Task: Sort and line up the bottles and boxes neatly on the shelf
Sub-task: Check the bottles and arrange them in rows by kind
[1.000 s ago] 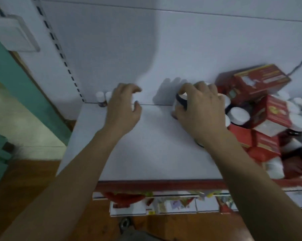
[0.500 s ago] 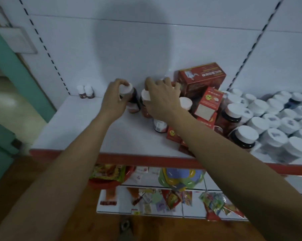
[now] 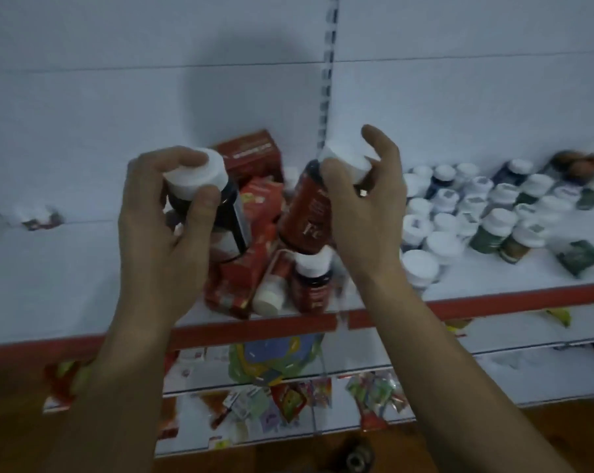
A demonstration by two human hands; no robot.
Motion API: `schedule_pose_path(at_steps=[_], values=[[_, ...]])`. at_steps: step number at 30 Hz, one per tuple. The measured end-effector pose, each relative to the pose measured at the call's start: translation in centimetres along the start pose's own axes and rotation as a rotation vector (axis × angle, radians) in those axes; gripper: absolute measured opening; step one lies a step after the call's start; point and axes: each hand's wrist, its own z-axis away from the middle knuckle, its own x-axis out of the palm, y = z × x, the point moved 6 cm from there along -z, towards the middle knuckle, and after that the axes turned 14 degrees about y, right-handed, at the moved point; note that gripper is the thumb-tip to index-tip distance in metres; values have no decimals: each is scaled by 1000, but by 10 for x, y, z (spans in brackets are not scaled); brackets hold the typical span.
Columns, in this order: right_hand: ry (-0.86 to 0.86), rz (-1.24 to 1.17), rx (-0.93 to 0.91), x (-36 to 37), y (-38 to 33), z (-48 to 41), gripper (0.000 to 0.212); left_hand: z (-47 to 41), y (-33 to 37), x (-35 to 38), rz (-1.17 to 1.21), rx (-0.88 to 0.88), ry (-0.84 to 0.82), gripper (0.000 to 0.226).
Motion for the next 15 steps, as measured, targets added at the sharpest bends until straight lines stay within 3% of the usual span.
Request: schedule_pose_path(at_steps=[4,8,11,15], values=[[188,-178,266,-129,24,-82,29,18,64,122,296,27,-44,17],[289,-338,616,-255,57,-122,48,54,124,261,490,-50,-190,18],[450,-400,607,-361,62,-153,38,90,181,367,610,-121,-356,18],[625,-196,479,-493,61,-196,43,136,246,487,716,-138,-504,14]])
